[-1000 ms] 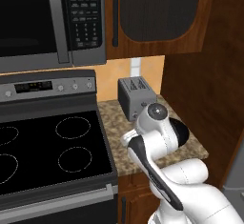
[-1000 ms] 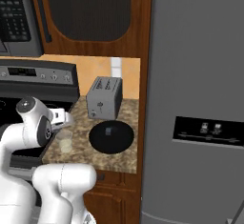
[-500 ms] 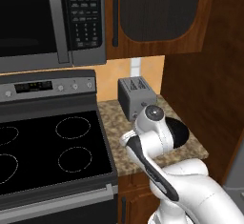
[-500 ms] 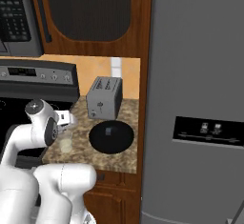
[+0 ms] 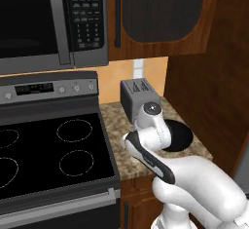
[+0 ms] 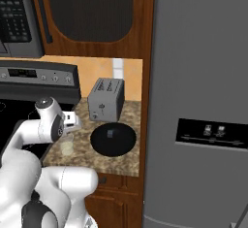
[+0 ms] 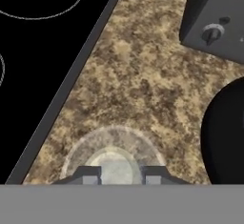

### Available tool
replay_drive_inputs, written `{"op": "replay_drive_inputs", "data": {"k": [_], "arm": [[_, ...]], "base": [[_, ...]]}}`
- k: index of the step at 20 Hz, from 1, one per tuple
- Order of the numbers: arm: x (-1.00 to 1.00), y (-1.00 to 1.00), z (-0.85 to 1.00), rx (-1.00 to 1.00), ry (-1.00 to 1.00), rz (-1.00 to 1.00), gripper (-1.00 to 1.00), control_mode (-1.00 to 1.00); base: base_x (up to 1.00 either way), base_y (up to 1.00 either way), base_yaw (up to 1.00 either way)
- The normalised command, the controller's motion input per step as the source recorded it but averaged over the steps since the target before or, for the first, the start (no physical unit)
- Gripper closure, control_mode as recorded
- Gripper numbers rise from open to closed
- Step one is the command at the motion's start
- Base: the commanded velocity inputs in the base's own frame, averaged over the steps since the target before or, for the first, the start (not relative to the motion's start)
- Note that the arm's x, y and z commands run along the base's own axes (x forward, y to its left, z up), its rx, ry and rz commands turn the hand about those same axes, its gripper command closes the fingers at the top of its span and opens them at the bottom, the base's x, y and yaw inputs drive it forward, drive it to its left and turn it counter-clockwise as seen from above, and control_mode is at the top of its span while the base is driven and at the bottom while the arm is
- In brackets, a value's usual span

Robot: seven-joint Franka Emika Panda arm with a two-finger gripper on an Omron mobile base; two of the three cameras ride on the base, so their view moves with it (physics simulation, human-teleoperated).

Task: Grab a lemon wedge from the fridge and one ice cube from the ice bowl, and put them in the glass of lemonade.

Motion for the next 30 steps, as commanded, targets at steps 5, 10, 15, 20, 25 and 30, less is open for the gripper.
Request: {"op": "replay_drive_inputs", "data": {"k": [5, 10, 15, 20, 25, 30], "arm": [[0.08, 0.07, -0.09, 0.0, 0.08, 0.0, 1.0, -1.0], [0.03, 0.05, -0.01, 0.0, 0.06, 0.0, -1.0, -1.0], [-0.02, 0.11, 0.06, 0.0, 0.03, 0.0, -1.0, -1.0], [-0.84, -0.12, 0.61, 0.06, -0.16, -0.01, -1.0, -1.0], [-1.0, -0.38, 0.57, 0.11, -0.13, -0.16, -1.0, -1.0], [-0.51, -0.09, 0.28, 0.0, -0.25, -0.06, -1.0, -1.0]], "base": [[0.0, 0.0, 0.0], [0.0, 0.0, 0.0], [0.0, 0.0, 0.0], [0.0, 0.0, 0.0], [0.0, 0.0, 0.0], [0.0, 0.0, 0.0]]}}
